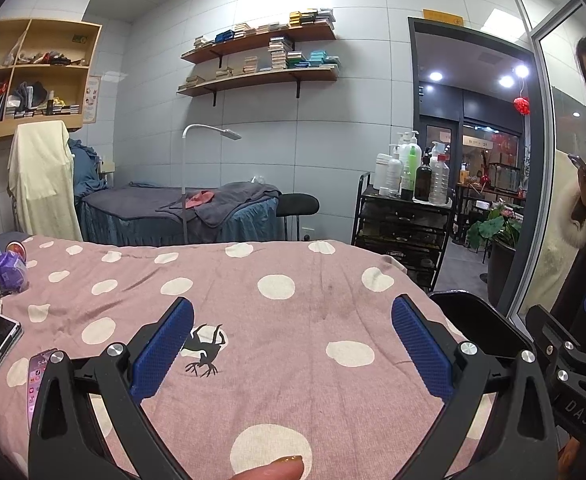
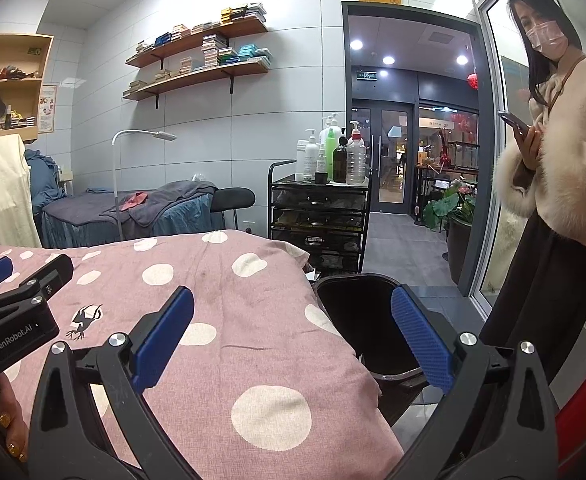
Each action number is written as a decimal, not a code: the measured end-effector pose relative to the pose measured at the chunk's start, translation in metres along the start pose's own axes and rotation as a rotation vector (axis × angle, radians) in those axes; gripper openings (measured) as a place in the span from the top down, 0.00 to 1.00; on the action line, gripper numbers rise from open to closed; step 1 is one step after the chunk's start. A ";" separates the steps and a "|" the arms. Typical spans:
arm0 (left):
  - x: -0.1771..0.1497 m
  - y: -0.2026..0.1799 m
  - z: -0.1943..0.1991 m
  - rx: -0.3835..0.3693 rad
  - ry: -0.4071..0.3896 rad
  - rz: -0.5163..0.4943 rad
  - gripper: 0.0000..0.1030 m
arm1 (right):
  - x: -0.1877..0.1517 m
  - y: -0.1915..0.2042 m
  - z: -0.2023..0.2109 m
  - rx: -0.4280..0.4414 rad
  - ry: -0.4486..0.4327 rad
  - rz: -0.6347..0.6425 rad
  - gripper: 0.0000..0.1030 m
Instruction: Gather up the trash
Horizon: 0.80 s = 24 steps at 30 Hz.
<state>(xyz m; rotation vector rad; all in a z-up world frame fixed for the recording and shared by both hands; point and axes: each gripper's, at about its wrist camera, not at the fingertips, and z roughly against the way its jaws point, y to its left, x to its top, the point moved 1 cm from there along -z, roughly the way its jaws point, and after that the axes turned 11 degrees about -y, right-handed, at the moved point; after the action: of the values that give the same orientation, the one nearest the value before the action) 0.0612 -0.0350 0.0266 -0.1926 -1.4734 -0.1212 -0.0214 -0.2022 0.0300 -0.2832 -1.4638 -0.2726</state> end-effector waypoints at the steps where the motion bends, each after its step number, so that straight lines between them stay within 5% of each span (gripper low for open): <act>1: 0.000 0.000 0.000 -0.001 0.001 -0.001 0.05 | 0.000 0.000 0.000 0.000 0.000 0.000 0.05; 24: 0.002 0.005 -0.004 -0.019 0.006 -0.003 0.05 | -0.002 -0.001 -0.001 0.001 0.006 0.001 0.05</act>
<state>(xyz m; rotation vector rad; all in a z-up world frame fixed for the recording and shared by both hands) 0.0659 -0.0309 0.0278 -0.2055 -1.4671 -0.1377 -0.0208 -0.2040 0.0281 -0.2817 -1.4575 -0.2713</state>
